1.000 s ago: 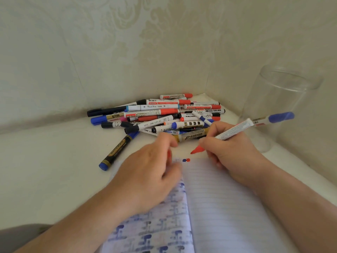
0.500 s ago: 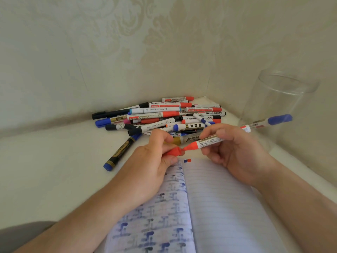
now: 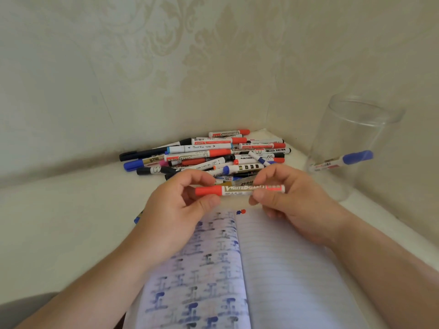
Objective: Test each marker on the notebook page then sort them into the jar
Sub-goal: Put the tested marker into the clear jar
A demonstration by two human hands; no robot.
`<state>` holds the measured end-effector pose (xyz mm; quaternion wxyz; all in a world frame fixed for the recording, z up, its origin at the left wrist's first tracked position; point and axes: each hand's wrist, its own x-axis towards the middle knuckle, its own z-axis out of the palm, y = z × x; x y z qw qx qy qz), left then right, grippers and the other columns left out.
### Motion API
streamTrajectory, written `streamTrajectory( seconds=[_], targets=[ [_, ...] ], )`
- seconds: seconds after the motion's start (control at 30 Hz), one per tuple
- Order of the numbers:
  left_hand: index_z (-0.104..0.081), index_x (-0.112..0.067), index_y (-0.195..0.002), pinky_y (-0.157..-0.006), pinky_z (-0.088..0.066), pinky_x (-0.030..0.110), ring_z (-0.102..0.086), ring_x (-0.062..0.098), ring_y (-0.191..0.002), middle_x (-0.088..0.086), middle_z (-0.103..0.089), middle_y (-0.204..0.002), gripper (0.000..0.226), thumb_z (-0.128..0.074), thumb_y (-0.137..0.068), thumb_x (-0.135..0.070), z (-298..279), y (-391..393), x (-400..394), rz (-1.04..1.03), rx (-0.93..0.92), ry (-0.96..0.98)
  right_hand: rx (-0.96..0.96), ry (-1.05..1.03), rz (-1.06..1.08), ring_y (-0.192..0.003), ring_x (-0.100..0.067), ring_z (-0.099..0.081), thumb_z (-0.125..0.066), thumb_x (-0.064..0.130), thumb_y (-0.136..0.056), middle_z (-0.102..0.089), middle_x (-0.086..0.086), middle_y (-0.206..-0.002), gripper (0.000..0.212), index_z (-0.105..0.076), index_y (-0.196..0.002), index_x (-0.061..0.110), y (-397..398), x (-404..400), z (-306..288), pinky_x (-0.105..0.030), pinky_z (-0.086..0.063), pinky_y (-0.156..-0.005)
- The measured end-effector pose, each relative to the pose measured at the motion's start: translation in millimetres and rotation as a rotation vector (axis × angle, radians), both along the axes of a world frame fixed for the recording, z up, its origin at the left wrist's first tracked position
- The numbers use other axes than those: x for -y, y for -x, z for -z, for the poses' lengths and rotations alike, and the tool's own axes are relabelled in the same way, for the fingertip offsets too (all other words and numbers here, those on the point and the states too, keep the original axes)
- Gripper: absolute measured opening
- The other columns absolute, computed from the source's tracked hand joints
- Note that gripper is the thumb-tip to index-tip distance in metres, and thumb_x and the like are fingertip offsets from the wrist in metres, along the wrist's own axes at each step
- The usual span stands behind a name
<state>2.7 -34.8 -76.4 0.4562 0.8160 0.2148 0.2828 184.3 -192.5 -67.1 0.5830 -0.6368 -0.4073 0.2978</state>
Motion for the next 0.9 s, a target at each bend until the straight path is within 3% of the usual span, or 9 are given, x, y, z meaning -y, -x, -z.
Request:
streamTrajectory(
  seconds=[0.1,0.2,0.37,0.5,0.6,0.67,0.73,0.8,0.9],
  targets=[
    [-0.065,-0.036,-0.102,-0.069,-0.048,0.024,-0.064,0.004,-0.069,-0.010,-0.071,-0.081,0.007,-0.061,-0.096,-0.038,-1.4,-0.7,0.7,0.013,0.024,0.053,0.170,0.053,-0.017,-0.062,-0.023,-0.050,-0.071,0.019,-0.097,-0.076,0.003,-0.084,0.007,-0.065,-0.097,0.022,3.9,0.9,3.4,-0.034,-0.043,-0.060],
    [-0.053,-0.038,-0.099,-0.064,-0.046,0.026,-0.056,0.002,-0.064,-0.004,-0.065,-0.079,0.028,-0.040,-0.089,-0.060,-1.2,-1.3,5.5,0.055,-0.073,-0.015,0.432,0.092,0.011,-0.072,-0.006,-0.055,-0.060,0.041,-0.100,-0.067,0.015,-0.090,0.002,-0.061,-0.101,0.040,5.7,3.7,4.1,-0.027,-0.047,-0.067],
    [-0.048,-0.037,-0.092,-0.058,-0.042,0.026,-0.054,0.002,-0.061,-0.007,-0.062,-0.076,0.038,-0.028,-0.086,-0.068,-2.7,-5.7,4.6,0.034,-0.192,-0.123,0.769,0.134,0.006,-0.102,0.005,-0.059,-0.041,0.061,-0.093,-0.065,0.031,-0.104,0.032,-0.058,-0.115,0.046,7.9,8.0,2.6,-0.013,-0.045,-0.082],
    [-0.047,-0.037,-0.090,-0.056,-0.039,0.019,-0.054,0.001,-0.063,-0.014,-0.062,-0.078,0.036,-0.029,-0.086,-0.068,-3.6,-3.6,6.4,0.052,-0.189,-0.137,0.729,0.096,-0.017,-0.105,0.003,-0.061,-0.046,0.054,-0.096,-0.065,0.032,-0.104,0.024,-0.058,-0.114,0.044,8.6,6.2,6.4,-0.015,-0.047,-0.083],
    [-0.048,-0.044,-0.095,-0.060,-0.043,0.029,-0.054,0.001,-0.063,-0.006,-0.063,-0.080,0.028,-0.036,-0.087,-0.067,-4.6,-3.0,6.6,0.049,-0.127,-0.074,0.679,0.042,0.022,-0.100,-0.004,-0.063,-0.058,0.042,-0.101,-0.066,0.028,-0.108,0.007,-0.059,-0.106,0.047,10.4,2.2,4.7,-0.020,-0.049,-0.083],
    [-0.043,-0.052,-0.104,-0.063,-0.045,0.031,-0.053,0.002,-0.063,0.000,-0.062,-0.081,0.027,-0.046,-0.084,-0.070,-3.1,-4.3,4.8,0.026,-0.088,-0.029,0.600,-0.053,0.135,-0.085,-0.006,-0.064,-0.069,0.032,-0.099,-0.070,0.021,-0.099,0.016,-0.065,-0.100,0.047,11.4,0.4,-1.2,-0.026,-0.051,-0.076],
    [-0.033,-0.052,-0.116,-0.063,-0.047,0.031,-0.052,0.004,-0.065,-0.001,-0.056,-0.080,0.050,-0.060,-0.080,-0.073,-1.6,-4.7,4.6,0.045,-0.145,-0.080,0.460,-0.211,0.273,-0.068,-0.008,-0.059,-0.075,0.024,-0.096,-0.071,0.014,-0.086,0.022,-0.069,-0.094,0.045,13.0,6.4,-17.5,-0.027,-0.049,-0.066],
    [-0.030,-0.057,-0.123,-0.067,-0.046,0.025,-0.052,0.002,-0.075,-0.015,-0.052,-0.090,0.066,-0.071,-0.074,-0.074,-4.7,-4.7,9.3,0.109,-0.305,-0.236,0.422,-0.383,0.448,-0.060,-0.008,-0.056,-0.079,0.017,-0.093,-0.070,0.014,-0.076,0.028,-0.071,-0.088,0.043,11.7,24.2,-50.1,-0.026,-0.047,-0.058],
    [-0.034,-0.067,-0.131,-0.092,-0.049,0.028,-0.048,-0.005,-0.109,-0.034,-0.040,-0.125,0.069,-0.063,-0.071,-0.084,-8.9,-6.2,17.1,0.215,-0.473,-0.421,0.513,-0.582,0.664,-0.055,-0.013,-0.058,-0.082,0.023,-0.088,-0.068,0.010,-0.070,0.019,-0.071,-0.088,0.038,-4.1,65.3,-113.6,-0.027,-0.049,-0.053]
  ],
)
